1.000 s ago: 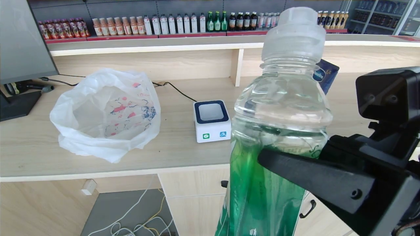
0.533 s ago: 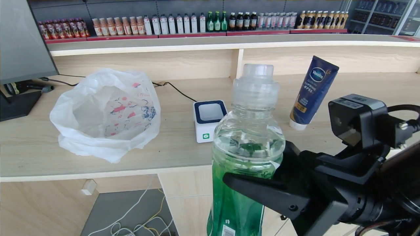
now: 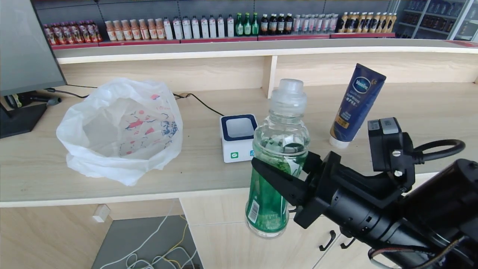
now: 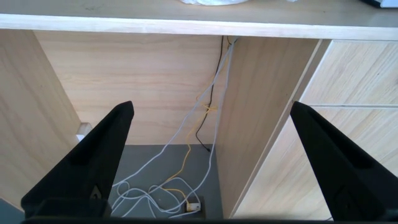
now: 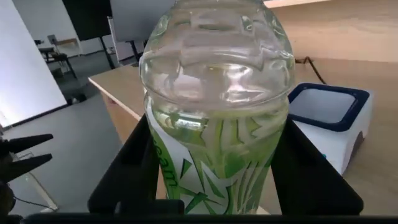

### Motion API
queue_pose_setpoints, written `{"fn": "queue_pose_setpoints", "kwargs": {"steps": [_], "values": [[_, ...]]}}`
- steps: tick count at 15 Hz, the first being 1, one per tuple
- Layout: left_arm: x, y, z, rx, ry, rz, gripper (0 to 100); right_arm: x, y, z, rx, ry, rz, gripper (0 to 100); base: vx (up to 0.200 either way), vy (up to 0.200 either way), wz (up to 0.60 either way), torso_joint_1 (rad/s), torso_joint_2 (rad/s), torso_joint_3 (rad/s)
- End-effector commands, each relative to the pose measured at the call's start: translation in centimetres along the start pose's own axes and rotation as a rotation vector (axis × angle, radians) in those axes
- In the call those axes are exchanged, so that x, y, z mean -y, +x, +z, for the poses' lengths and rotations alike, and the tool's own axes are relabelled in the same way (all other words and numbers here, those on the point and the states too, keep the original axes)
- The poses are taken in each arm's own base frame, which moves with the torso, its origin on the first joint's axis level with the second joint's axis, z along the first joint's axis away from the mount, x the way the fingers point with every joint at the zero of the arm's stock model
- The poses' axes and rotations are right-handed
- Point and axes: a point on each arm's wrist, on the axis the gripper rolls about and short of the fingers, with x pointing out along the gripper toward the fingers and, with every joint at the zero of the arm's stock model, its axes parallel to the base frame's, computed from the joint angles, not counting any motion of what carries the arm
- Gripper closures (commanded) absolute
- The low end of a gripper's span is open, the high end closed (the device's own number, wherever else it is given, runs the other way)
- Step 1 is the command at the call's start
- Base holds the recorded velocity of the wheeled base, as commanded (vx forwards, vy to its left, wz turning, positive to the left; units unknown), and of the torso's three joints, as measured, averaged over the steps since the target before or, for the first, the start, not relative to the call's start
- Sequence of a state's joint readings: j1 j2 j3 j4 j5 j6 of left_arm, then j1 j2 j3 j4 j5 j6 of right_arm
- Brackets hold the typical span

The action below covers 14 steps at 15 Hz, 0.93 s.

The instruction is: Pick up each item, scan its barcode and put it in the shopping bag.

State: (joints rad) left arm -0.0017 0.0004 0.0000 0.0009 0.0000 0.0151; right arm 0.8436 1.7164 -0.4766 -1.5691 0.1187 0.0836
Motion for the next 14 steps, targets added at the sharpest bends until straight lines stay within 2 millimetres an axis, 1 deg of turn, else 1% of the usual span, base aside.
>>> {"fn": "queue_pose_setpoints", "kwargs": {"steps": [1, 2, 5, 6, 9, 10, 11, 12, 14], "values": [[0.0, 0.0, 0.0, 0.0, 0.0, 0.0, 0, 0.2, -0.2, -0.1, -0.001, -0.02, -0.09, 100, 0.0, 0.0, 0.0, 0.0, 0.0, 0.0], [0.0, 0.0, 0.0, 0.0, 0.002, 0.0, 0, 0.4, -0.1, -0.1, 0.006, -0.04, -0.177, 100, 0.0, 0.0, 0.0, 0.0, 0.0, 0.0], [0.0, 0.0, 0.0, 0.0, -0.009, 0.0, 0, 1.3, -0.5, -0.1, -0.003, -0.082, -0.253, 100, 0.0, 0.0, 0.0, 0.0, 0.0, 0.0], [0.0, 0.0, 0.0, 0.001, -0.014, 0.0, 0, 2.8, -0.6, 0.1, -0.001, -0.131, -0.308, 100, 0.0, 0.0, 0.0, 0.0, 0.0, 0.0], [0.0, 0.0, 0.0, 0.001, -0.017, 0.002, 0, 5.4, -0.9, 0.5, 0.013, -0.172, -0.411, 100, 0.0, 0.0, 0.0, 0.0, 0.0, 0.0], [0.0, 0.0, 0.0, 0.001, -0.02, 0.002, 0, 5.8, -0.8, 0.8, 0.029, -0.17, -0.425, 100, 0.0, 0.0, 0.0, 0.0, 0.0, 0.0], [0.0, 0.0, 0.0, 0.001, -0.02, 0.002, 0, 5.9, -0.8, 0.9, 0.031, -0.171, -0.426, 100, 0.0, 0.0, 0.0, 0.0, 0.0, 0.0], [0.0, 0.0, 0.0, 0.001, -0.02, 0.002, 0, 5.9, -0.7, 1.0, 0.036, -0.173, -0.426, 100, 0.0, 0.0, 0.0, 0.0, 0.0, 0.0], [0.0, 0.0, 0.0, 0.001, -0.02, 0.002, 0, 6.6, 0.7, 2.1, 0.105, -0.189, -0.44, 100, 0.0, 0.0, 0.0, 0.0, 0.0, 0.0]]}}
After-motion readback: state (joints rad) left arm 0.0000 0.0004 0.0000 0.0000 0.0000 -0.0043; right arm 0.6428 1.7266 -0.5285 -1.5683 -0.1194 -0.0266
